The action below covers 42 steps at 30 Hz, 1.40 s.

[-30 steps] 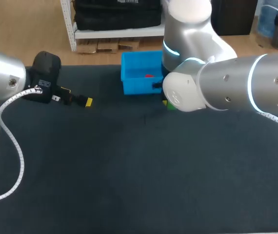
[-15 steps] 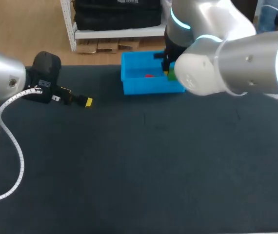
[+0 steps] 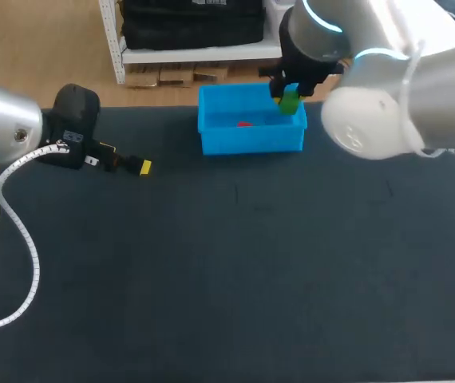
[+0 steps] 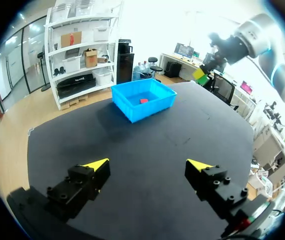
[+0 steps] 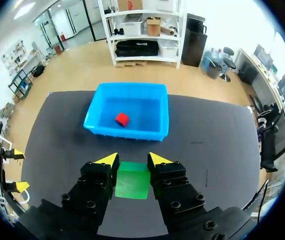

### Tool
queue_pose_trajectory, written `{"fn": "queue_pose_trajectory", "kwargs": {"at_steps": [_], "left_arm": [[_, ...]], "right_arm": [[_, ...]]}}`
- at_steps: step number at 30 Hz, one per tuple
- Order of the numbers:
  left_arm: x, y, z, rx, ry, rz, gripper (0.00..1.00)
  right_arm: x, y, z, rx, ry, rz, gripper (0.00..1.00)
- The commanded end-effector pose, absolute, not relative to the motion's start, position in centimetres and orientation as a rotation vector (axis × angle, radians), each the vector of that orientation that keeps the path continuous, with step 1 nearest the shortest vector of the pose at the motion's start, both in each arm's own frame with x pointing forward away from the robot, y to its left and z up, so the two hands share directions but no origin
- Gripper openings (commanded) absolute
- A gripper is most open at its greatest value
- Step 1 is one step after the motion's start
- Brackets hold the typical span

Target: Use the left arm to pick the red cube and place it into the blue plastic box first, then use the right arm to grasp the green cube and put it into the same blue plastic box after the first action is fully finished.

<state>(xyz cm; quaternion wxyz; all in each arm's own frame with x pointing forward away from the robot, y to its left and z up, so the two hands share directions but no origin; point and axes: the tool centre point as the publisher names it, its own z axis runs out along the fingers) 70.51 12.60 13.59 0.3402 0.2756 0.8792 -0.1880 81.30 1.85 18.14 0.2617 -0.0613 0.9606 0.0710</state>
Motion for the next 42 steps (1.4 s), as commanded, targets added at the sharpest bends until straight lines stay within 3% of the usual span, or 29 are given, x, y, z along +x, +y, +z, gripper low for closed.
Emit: {"fn": "queue_pose_trajectory", "kwargs": {"at_steps": [1, 26, 42], "left_arm": [[70.5, 12.8, 13.5, 0.721, 2.279, -0.499, 1.0], [70.5, 12.8, 13.5, 0.721, 2.279, -0.499, 1.0], [70.5, 12.8, 13.5, 0.721, 2.279, -0.499, 1.0]], "right_arm": [[80.6, 1.5, 18.1, -0.15, 2.485, 0.202, 0.0], [88.6, 5.6, 15.8, -0.229, 2.388, 0.234, 0.0], [93.1, 5.6, 11.5, -0.201, 2.4, 0.202, 0.0]]}}
